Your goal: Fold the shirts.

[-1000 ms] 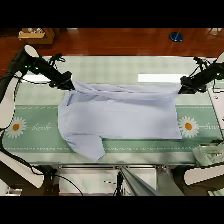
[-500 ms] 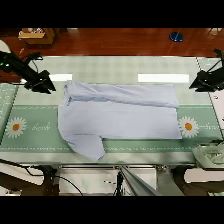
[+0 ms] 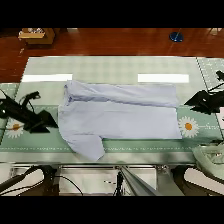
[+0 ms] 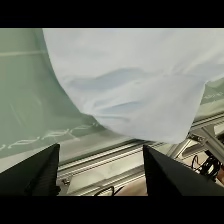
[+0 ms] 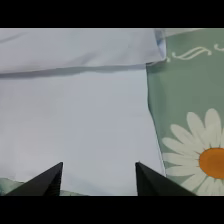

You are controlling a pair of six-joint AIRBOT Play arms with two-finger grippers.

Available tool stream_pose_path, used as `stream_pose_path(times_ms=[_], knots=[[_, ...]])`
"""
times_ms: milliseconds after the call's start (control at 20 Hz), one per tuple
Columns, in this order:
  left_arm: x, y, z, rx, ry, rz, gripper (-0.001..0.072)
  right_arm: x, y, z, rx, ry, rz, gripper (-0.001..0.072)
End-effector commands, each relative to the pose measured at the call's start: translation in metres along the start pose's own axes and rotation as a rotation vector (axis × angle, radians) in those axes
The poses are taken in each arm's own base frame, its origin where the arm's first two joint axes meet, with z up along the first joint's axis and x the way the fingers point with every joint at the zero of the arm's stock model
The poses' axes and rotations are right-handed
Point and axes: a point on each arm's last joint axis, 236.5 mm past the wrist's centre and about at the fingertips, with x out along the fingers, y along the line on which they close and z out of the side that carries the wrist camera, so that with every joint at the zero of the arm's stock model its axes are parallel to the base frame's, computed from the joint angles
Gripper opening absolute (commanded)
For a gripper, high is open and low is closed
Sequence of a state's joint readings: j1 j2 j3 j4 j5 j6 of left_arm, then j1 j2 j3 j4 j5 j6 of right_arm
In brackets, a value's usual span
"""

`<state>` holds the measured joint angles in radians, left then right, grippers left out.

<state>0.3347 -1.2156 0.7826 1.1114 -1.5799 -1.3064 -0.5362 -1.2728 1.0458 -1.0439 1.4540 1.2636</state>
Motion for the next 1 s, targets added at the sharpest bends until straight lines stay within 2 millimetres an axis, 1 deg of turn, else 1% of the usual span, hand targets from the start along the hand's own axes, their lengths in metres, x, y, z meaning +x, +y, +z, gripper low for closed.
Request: stream_pose_path(times_ms=[0,100,200,300,400,550,600,650,700,750,800,900,950], knots=[[0.043,0.012,-0.038,-0.036,0.046,-0.020,0.0614,0.000,0.002,-0.012,-0.009,-0.025,-0.005,0.0534],[0.056,0.016,-0.036,-0.055,0.025,-0.024,0.0614,-0.002,0.000,-0.017,-0.008,-0.014,-0.017,0.0533],[0.064,0.015,-0.032,-0.064,0.000,-0.037,0.0613,-0.003,0.002,-0.020,-0.010,-0.005,-0.013,0.0533],[0.070,0.011,-0.026,-0.056,-0.027,-0.041,0.0613,-0.004,0.004,-0.022,-0.011,-0.003,-0.012,0.0533],[0.076,0.008,-0.015,-0.027,-0.065,-0.019,0.0613,-0.007,0.003,-0.023,-0.013,-0.009,-0.026,0.0533],[0.088,-0.015,0.006,-0.007,-0.126,-0.060,0.0593,-0.013,-0.002,-0.026,-0.004,-0.016,-0.065,0.0533],[0.094,-0.021,0.007,0.002,-0.119,-0.068,0.0564,-0.016,-0.003,-0.027,0.000,-0.023,-0.076,0.0533],[0.102,-0.025,0.004,0.017,-0.093,-0.064,0.0292,-0.019,-0.003,-0.029,-0.001,-0.028,-0.088,0.0533],[0.108,-0.027,0.000,0.035,-0.064,-0.057,0.0126,-0.021,-0.005,-0.030,0.001,-0.030,-0.102,0.0533],[0.112,-0.028,-0.004,0.066,-0.042,-0.051,0.0055,-0.023,-0.007,-0.033,0.005,-0.027,-0.118,0.0533],[0.114,-0.030,-0.007,0.090,-0.031,-0.050,0.0028,-0.024,-0.013,-0.038,0.013,-0.007,-0.143,0.0533],[0.113,-0.029,-0.008,0.092,-0.026,-0.055,0.0028,-0.030,-0.035,-0.048,0.052,0.027,-0.214,0.0533],[0.112,-0.029,-0.010,0.090,-0.021,-0.060,0.0028,-0.032,-0.047,-0.055,0.102,0.037,-0.226,0.0533]])
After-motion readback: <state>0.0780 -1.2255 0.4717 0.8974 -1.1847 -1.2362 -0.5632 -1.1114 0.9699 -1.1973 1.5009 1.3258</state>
